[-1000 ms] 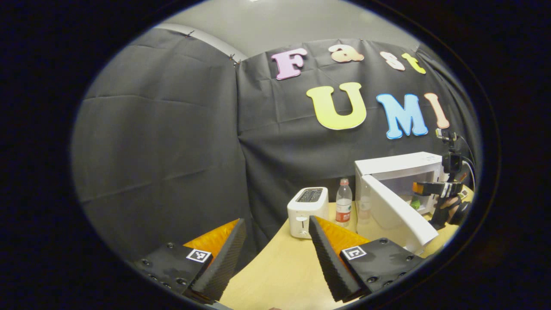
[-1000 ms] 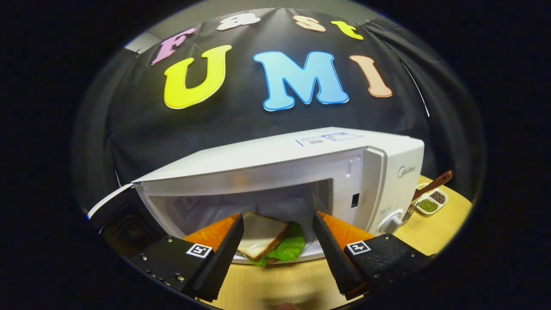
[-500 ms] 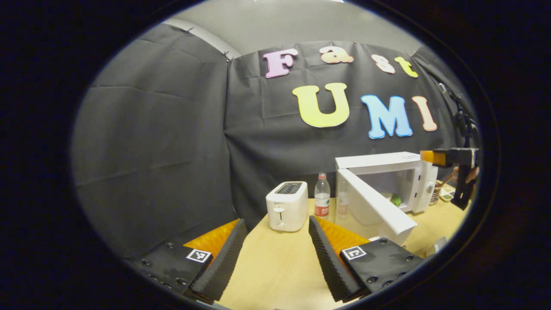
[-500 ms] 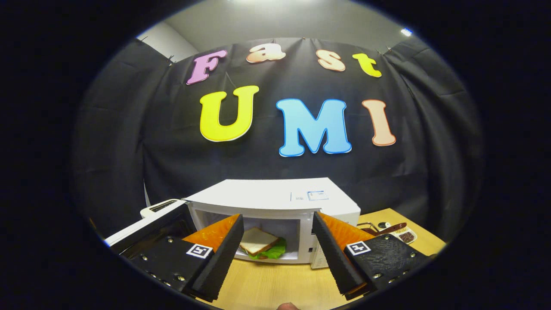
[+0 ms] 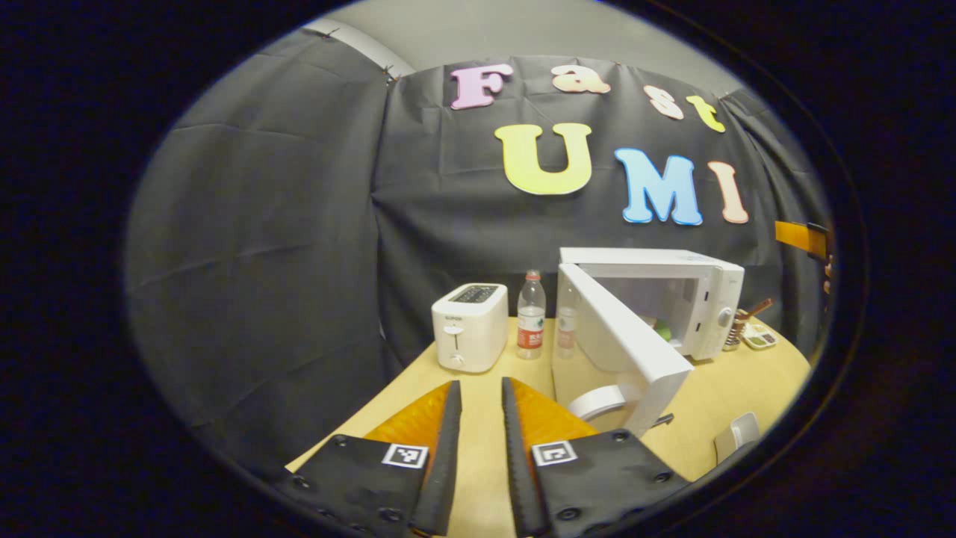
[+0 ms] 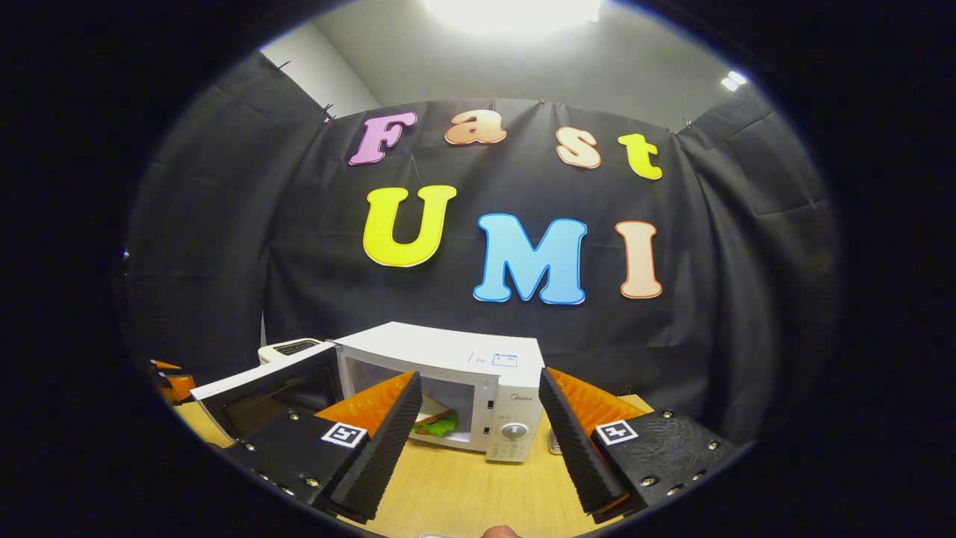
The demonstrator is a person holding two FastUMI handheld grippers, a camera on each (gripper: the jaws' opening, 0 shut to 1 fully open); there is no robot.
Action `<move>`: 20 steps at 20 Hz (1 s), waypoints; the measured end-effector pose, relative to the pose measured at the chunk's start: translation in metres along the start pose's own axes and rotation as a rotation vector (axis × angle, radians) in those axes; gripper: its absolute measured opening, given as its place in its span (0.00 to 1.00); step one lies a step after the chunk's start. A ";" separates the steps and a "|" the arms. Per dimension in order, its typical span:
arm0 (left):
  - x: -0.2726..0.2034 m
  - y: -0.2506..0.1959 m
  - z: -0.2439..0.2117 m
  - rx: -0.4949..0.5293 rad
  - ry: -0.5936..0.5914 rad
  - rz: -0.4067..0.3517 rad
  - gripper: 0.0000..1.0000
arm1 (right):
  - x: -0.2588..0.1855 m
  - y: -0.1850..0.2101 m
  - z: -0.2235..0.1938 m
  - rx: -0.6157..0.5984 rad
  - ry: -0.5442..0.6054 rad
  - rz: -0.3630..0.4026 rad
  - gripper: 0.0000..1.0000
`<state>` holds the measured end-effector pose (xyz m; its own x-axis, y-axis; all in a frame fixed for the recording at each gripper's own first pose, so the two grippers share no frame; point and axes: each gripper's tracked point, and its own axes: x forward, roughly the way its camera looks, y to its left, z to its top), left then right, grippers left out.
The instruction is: Open the microwave oven with the left hand, put the food in, and close the microwave oven.
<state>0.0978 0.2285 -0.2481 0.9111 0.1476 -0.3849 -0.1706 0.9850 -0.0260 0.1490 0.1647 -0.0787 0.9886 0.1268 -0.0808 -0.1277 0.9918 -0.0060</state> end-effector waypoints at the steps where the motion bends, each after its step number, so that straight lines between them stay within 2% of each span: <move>1: -0.003 -0.009 -0.002 -0.006 0.021 -0.023 0.24 | -0.008 -0.007 0.000 0.001 0.004 -0.002 0.95; 2: 0.000 -0.019 -0.012 -0.009 0.049 -0.044 0.24 | -0.015 -0.015 0.000 0.002 0.004 -0.005 0.95; 3: -0.001 -0.020 -0.020 -0.001 0.056 -0.014 0.24 | -0.022 -0.024 0.003 0.002 0.002 -0.012 0.95; 4: -0.006 -0.014 -0.010 0.009 0.044 0.016 0.19 | -0.027 -0.032 0.003 0.003 0.003 -0.021 0.95; 5: -0.001 -0.026 -0.017 -0.005 0.064 -0.011 0.06 | -0.032 -0.039 0.003 0.008 0.009 -0.027 0.95; 9: -0.007 -0.043 -0.022 0.004 0.081 -0.029 0.09 | -0.045 -0.062 0.002 0.042 0.025 -0.051 0.95; 12: -0.002 -0.059 -0.018 0.033 0.075 -0.052 0.07 | -0.051 -0.075 0.002 0.048 0.037 -0.068 0.95; 20: 0.017 -0.145 0.012 0.120 0.045 -0.251 0.07 | -0.061 -0.104 0.004 0.067 0.050 -0.152 0.96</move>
<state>0.1425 0.0898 -0.2398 0.9011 -0.1042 -0.4210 0.1067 0.9941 -0.0179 0.1021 0.0535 -0.0693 0.9908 -0.0242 -0.1335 0.0304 0.9985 0.0446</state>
